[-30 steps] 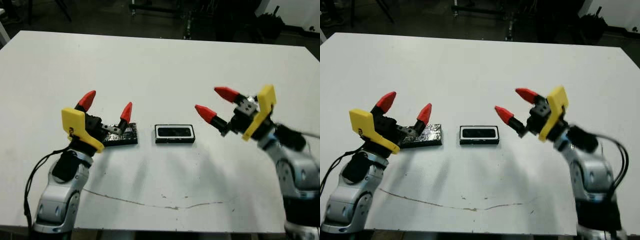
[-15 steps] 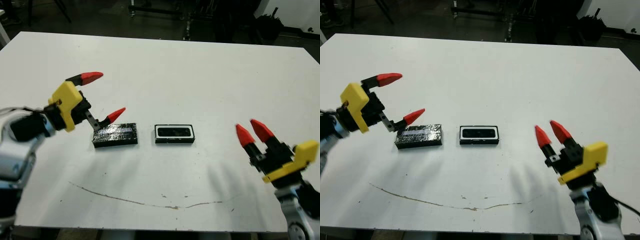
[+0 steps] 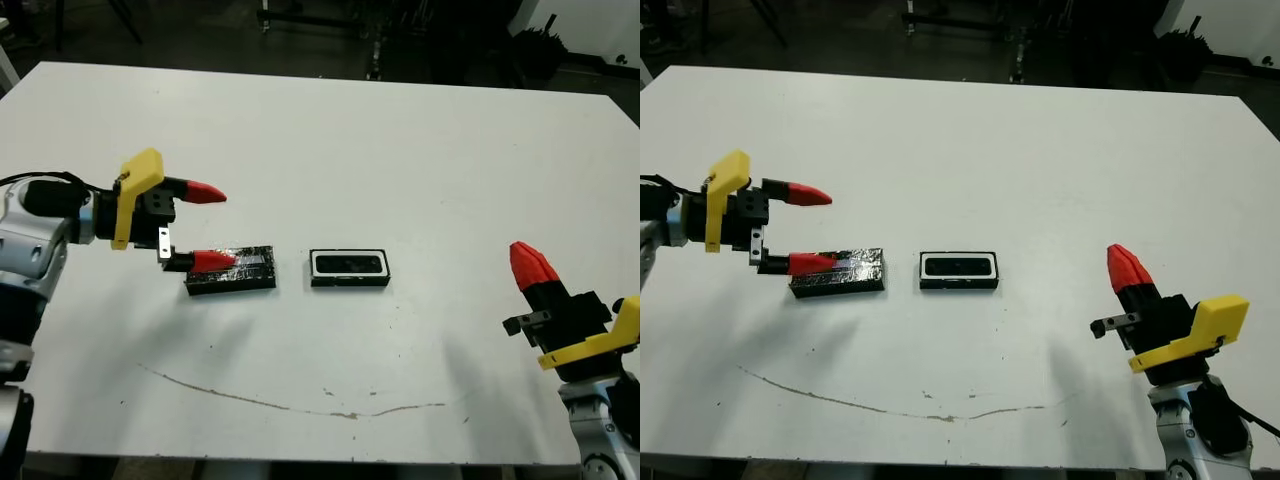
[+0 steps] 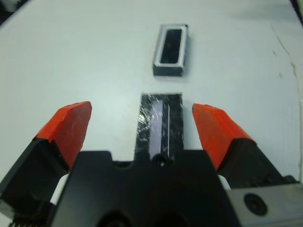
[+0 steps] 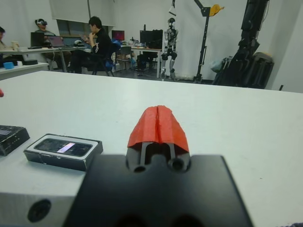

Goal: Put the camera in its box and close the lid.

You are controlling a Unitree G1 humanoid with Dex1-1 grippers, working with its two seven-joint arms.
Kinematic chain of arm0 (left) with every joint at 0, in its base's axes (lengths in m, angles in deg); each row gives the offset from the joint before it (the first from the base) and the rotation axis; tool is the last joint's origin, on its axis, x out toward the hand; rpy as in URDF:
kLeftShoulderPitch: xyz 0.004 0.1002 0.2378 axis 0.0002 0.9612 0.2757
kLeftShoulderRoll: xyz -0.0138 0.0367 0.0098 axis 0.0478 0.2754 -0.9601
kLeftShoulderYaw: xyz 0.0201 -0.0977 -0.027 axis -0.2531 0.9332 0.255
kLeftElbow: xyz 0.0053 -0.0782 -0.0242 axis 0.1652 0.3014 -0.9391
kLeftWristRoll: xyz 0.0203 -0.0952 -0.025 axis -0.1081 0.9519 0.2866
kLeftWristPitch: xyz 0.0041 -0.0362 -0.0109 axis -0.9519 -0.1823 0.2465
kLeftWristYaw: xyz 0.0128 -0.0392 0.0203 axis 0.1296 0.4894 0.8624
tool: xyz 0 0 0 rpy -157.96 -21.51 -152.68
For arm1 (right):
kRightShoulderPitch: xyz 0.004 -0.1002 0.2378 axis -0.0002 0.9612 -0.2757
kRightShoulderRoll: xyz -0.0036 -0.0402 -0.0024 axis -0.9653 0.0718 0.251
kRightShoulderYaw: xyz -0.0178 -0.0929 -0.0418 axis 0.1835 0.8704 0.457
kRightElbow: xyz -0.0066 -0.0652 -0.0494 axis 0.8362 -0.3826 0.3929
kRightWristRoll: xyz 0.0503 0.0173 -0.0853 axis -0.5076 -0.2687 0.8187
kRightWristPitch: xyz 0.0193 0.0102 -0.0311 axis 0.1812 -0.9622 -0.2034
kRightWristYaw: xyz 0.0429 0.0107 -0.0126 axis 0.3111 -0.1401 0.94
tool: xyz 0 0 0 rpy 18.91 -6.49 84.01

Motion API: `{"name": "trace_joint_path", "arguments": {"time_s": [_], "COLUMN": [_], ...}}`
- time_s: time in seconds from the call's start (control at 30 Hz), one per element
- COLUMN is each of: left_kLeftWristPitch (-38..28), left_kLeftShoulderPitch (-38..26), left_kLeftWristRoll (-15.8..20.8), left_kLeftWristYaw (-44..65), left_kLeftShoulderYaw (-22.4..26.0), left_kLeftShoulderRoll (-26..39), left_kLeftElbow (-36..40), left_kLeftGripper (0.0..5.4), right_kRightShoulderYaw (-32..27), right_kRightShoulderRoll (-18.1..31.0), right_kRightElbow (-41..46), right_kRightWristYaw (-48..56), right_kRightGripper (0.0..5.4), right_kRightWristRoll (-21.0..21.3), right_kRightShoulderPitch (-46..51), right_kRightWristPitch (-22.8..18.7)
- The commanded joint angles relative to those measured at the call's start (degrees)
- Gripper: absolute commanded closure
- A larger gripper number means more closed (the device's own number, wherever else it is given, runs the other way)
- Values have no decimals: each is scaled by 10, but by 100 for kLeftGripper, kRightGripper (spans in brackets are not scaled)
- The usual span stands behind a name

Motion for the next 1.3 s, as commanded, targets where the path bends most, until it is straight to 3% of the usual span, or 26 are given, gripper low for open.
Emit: {"name": "trace_joint_path", "arguments": {"time_s": [0.03, 0.2, 0.5, 1.3], "left_kLeftWristPitch": [-27, -42, -35, -72], "left_kLeftShoulderPitch": [-26, -40, -28, -43], "left_kLeftWristRoll": [-24, -48, -84, -142], "left_kLeftWristYaw": [16, 28, 14, 36], "left_kLeftShoulderYaw": [-13, -23, -35, -72], "left_kLeftShoulderRoll": [-12, -22, -13, -14], "left_kLeftElbow": [-42, -77, -39, -53], "left_kLeftGripper": [0, 0, 0, 0], "right_kRightShoulderYaw": [-3, -4, -1, 6], "right_kRightShoulderRoll": [5, 9, 8, 10], "right_kRightElbow": [-3, -4, -12, -15], "right_kRightWristYaw": [-6, -6, -7, -7], "right_kRightGripper": [539, 539, 539, 539], "right_kRightWristRoll": [2, 4, 12, 20], "right_kRightShoulderPitch": [1, 0, -2, -7], "right_kRightWristPitch": [4, 3, 12, 11]}}
